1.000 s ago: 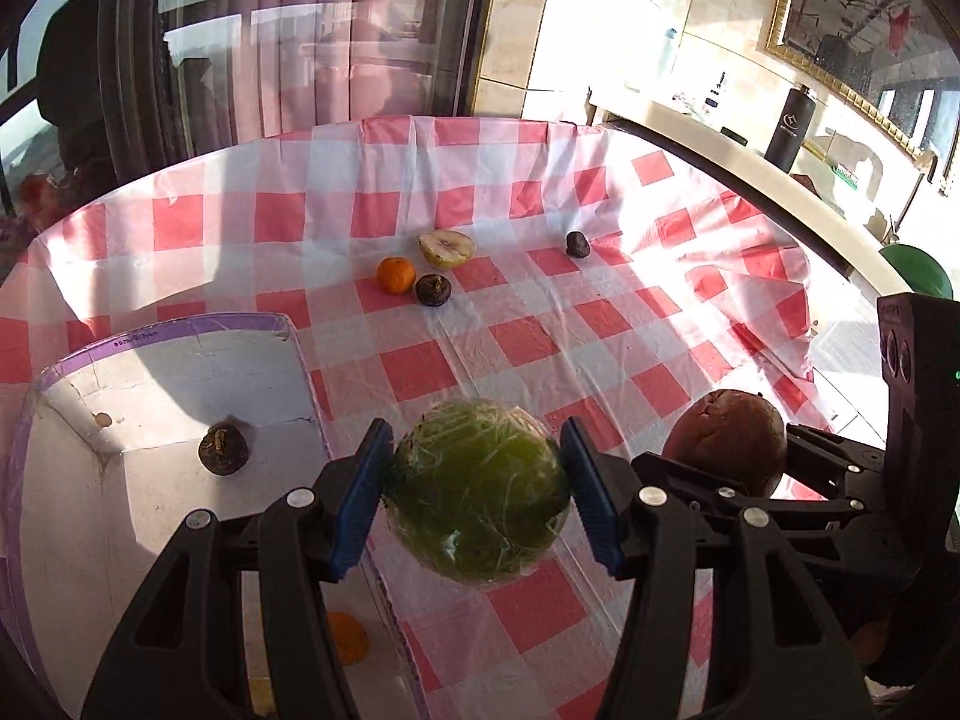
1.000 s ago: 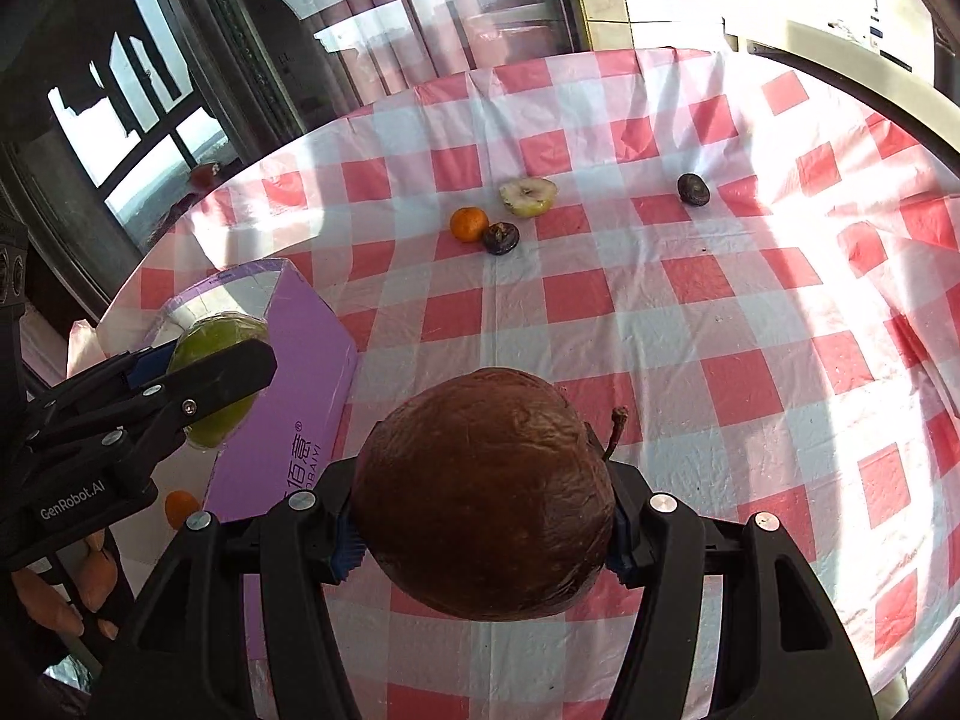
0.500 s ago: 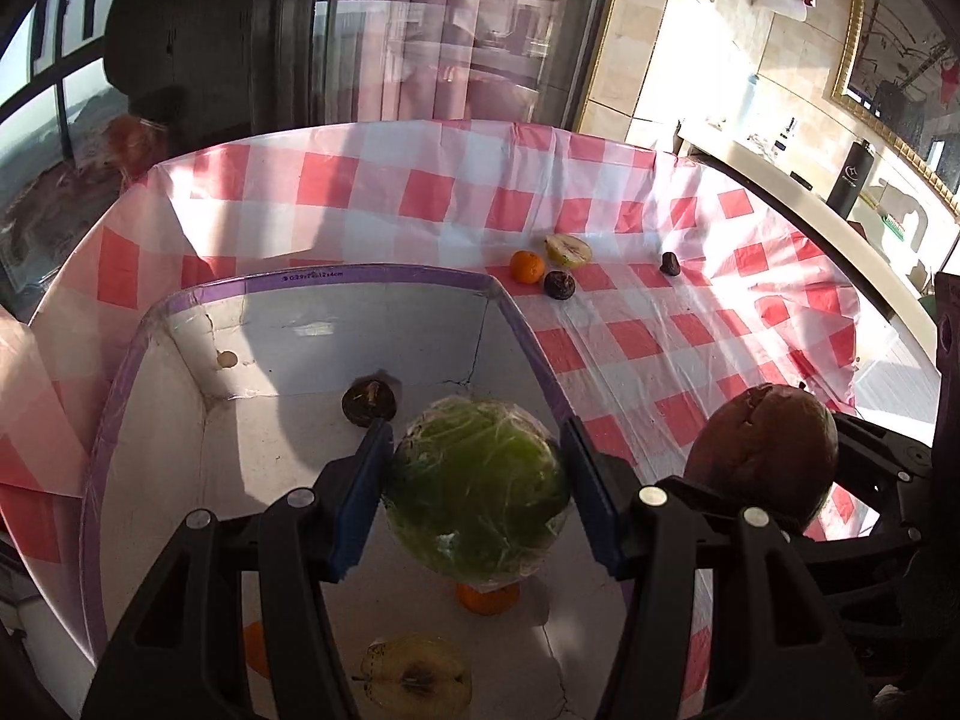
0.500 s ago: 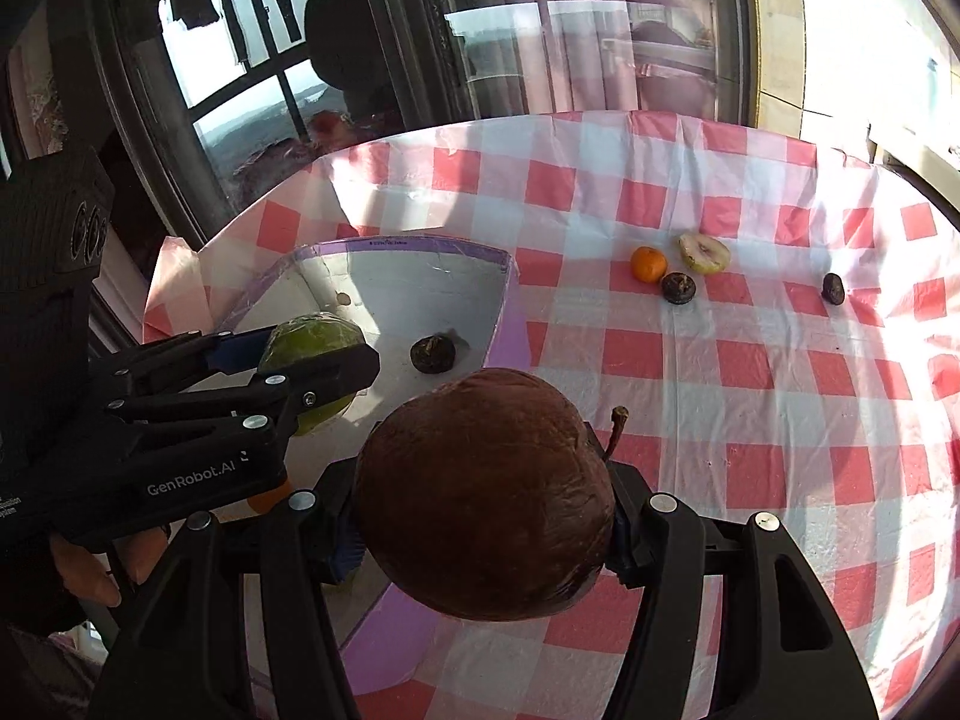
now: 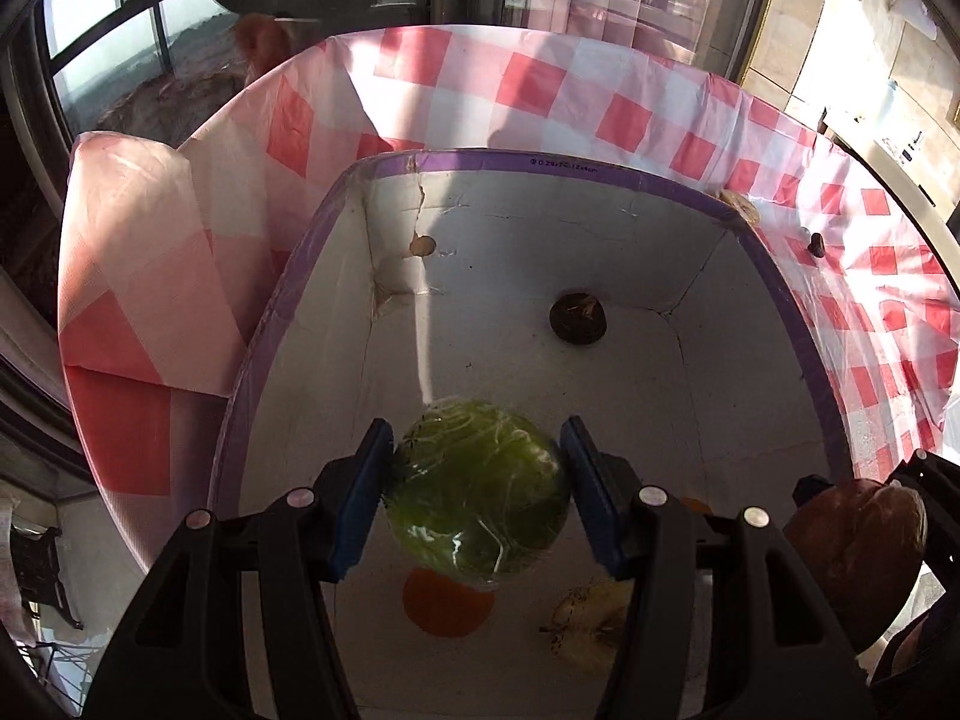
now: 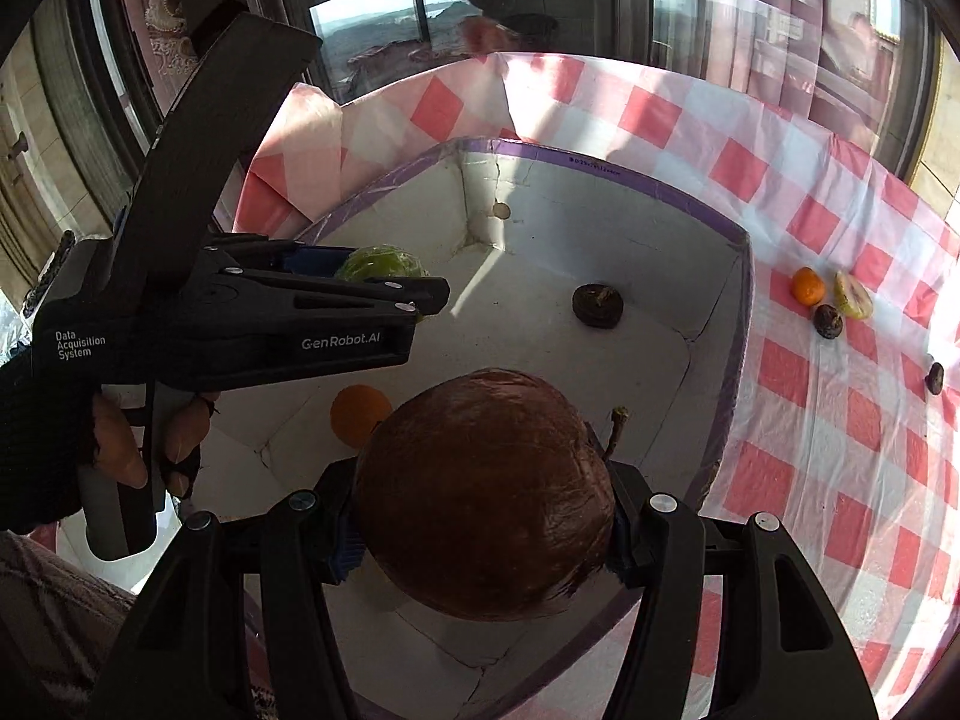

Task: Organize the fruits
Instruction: 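Carry the green wrapped fruit and brown pear into the white box, then open both tools to drop the fruits into the box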

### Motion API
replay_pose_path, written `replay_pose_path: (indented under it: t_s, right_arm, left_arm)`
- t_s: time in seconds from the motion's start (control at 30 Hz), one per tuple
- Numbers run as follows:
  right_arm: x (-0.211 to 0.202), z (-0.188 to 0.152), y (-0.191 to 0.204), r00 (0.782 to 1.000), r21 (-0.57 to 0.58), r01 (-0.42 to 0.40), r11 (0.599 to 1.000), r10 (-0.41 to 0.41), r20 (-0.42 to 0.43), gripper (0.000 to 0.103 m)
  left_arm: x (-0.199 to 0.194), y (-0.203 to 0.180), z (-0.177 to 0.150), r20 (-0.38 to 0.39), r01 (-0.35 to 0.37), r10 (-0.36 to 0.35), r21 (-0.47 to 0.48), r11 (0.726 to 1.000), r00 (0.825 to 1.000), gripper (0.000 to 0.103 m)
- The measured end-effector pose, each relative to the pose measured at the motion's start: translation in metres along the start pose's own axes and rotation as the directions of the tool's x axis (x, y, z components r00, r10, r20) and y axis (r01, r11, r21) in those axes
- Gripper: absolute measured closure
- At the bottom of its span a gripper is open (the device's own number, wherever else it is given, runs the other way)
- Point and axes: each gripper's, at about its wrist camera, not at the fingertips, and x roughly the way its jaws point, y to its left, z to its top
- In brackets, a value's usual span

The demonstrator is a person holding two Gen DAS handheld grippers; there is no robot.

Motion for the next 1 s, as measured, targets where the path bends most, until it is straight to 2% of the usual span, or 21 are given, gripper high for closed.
replay_pose_path:
  t_s: [0.1, 0.27, 0.37, 0.53, 0.63, 0.77, 1.0]
  right_arm:
    - [0.014, -0.004, 0.010, 0.998, -0.046, -0.024, 0.999, 0.021, -0.060, 0.044]
    - [0.037, -0.013, 0.024, 0.985, -0.109, -0.035, 0.993, 0.016, -0.169, 0.044]
    - [0.046, -0.019, 0.028, 0.978, -0.123, -0.038, 0.992, 0.012, -0.210, 0.044]
    - [0.049, -0.021, 0.030, 0.975, -0.135, -0.028, 0.990, -0.003, -0.224, 0.043]
    - [0.047, -0.021, 0.029, 0.978, -0.122, -0.032, 0.992, 0.006, -0.207, 0.040]
    - [0.043, -0.020, 0.029, 0.982, -0.110, -0.038, 0.993, 0.017, -0.186, 0.035]
    - [0.036, -0.026, 0.034, 0.986, -0.115, -0.056, 0.992, 0.037, -0.164, 0.031]
  left_arm:
    - [0.009, 0.012, -0.003, -0.034, -0.035, 0.034, -0.025, 0.999, 0.999, 0.045]
    - [0.014, 0.006, -0.005, -0.057, -0.084, 0.086, 0.027, 0.996, 0.995, 0.045]
    - [0.016, 0.001, -0.005, -0.064, -0.084, 0.087, 0.053, 0.995, 0.994, 0.045]
    - [0.016, -0.003, -0.006, -0.066, -0.079, 0.084, 0.075, 0.994, 0.994, 0.044]
    - [0.015, -0.002, -0.006, -0.063, -0.080, 0.084, 0.065, 0.995, 0.995, 0.033]
    - [0.013, 0.000, -0.008, -0.059, -0.077, 0.080, 0.054, 0.996, 0.995, 0.027]
    - [0.012, -0.004, -0.011, -0.062, -0.086, 0.090, 0.071, 0.994, 0.994, 0.025]
